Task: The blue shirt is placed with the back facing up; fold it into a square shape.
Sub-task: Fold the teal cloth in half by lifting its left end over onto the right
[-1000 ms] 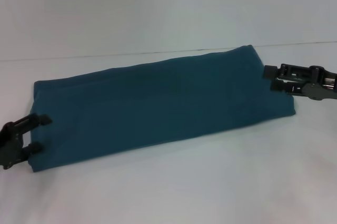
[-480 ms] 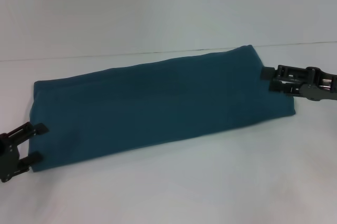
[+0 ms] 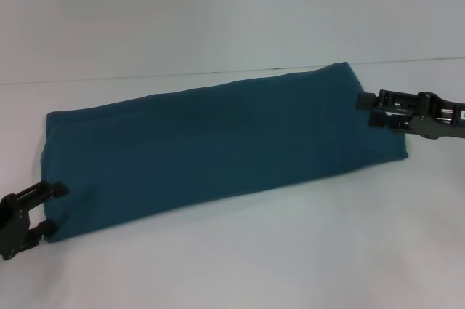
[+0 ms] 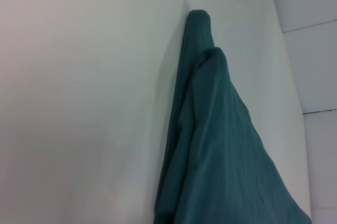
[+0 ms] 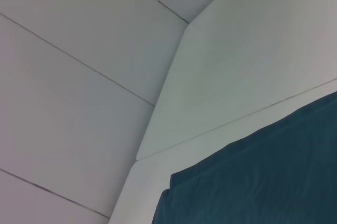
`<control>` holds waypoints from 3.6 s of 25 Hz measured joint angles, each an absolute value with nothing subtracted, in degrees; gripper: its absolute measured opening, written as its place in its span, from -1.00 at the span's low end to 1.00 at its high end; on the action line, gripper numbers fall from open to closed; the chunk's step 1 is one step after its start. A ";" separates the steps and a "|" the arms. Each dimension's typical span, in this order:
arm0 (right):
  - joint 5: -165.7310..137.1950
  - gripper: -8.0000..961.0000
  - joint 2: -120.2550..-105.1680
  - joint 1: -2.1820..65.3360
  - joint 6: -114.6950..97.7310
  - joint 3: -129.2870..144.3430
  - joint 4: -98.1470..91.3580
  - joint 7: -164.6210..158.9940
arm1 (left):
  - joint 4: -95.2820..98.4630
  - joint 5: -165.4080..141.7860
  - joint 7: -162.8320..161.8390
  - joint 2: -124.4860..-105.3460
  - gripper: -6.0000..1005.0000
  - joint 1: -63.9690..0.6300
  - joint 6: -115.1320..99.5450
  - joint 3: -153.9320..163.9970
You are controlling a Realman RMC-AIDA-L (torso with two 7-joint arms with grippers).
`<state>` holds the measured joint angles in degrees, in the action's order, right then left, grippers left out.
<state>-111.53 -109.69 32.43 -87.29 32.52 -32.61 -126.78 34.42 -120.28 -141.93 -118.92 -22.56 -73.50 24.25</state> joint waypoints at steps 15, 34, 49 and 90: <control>-111.53 0.84 -110.06 32.61 -85.75 32.72 -32.60 -126.26 | 37.05 -118.16 -145.01 -118.07 0.77 -27.46 -69.61 23.65; -111.53 0.84 -110.10 32.45 -85.22 32.78 -32.61 -126.51 | 31.91 -118.76 -143.91 -118.35 0.77 -30.44 -57.59 29.37; -111.53 0.84 -110.22 31.91 -85.67 32.87 -32.60 -126.22 | 34.99 -118.18 -144.56 -118.24 0.77 -29.95 -58.56 30.49; -112.16 0.84 -109.95 31.76 -85.33 33.18 -32.60 -125.71 | 42.32 -129.02 -143.36 -116.21 0.77 -30.17 -68.14 32.68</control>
